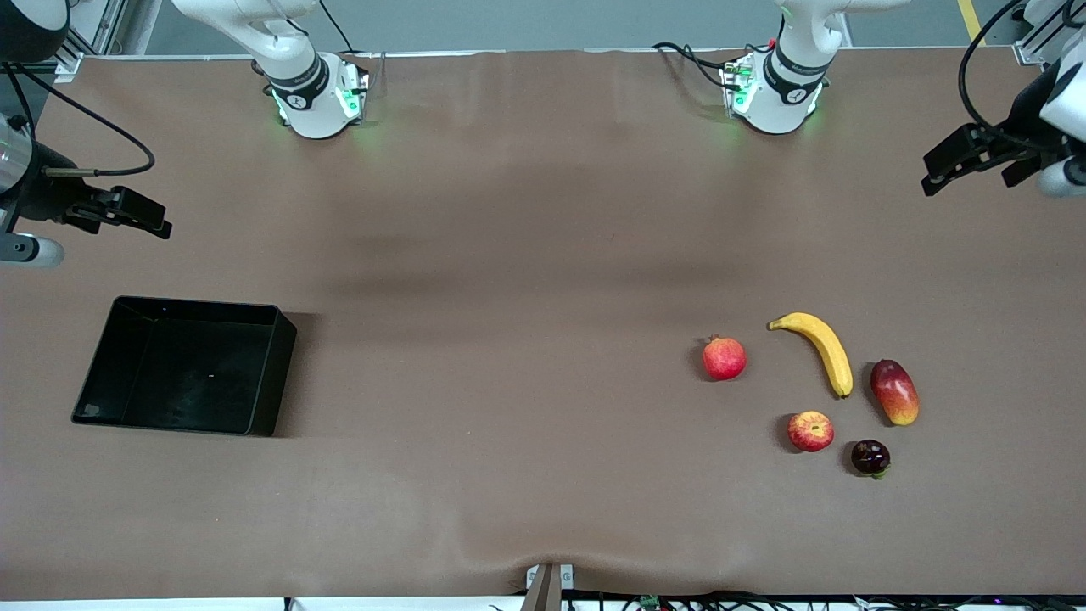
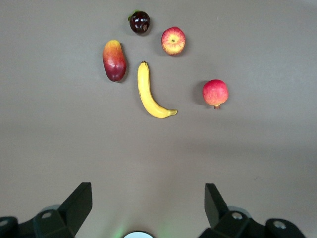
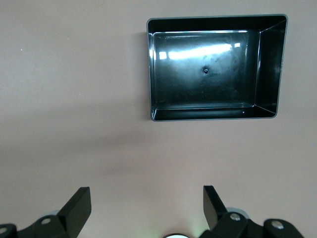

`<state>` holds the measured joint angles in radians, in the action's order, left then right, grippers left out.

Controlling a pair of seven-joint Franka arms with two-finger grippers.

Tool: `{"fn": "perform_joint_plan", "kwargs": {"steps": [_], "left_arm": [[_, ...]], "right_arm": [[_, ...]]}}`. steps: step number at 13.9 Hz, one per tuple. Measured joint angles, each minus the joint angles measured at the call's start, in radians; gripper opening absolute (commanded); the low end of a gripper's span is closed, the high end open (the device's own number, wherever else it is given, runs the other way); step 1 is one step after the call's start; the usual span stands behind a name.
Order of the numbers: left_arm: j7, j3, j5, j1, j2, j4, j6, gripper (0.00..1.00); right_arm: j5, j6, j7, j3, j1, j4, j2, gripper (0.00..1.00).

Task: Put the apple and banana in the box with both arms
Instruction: 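Reach the left gripper to the apple while the right gripper reaches the box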

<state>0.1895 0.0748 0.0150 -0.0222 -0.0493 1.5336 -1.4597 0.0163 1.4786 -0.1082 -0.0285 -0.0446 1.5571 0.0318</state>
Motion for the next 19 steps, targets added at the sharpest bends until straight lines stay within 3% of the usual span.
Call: {"fn": "perform_joint_plan", "kwargs": {"steps": [6, 13, 19], "left_arm": [[0.0, -0.001, 0.0, 0.001, 0.1, 0.009, -0.092, 1.0], [0.049, -0.001, 0.0, -0.002, 0.352, 0.021, -0.355, 1.0], [0.133, 0.004, 0.0, -0.018, 0.528, 0.02, -0.568, 1.0]], "right_arm": [[-0.002, 0.061, 0.07, -0.007, 0.041, 0.049, 0.002, 1.0], [-0.004, 0.326, 0.335, -0.015, 0.237, 0.187, 0.013, 1.0], [-0.017, 0.543, 0.349, -0.011, 0.249, 0.33, 0.032, 1.0]]}}
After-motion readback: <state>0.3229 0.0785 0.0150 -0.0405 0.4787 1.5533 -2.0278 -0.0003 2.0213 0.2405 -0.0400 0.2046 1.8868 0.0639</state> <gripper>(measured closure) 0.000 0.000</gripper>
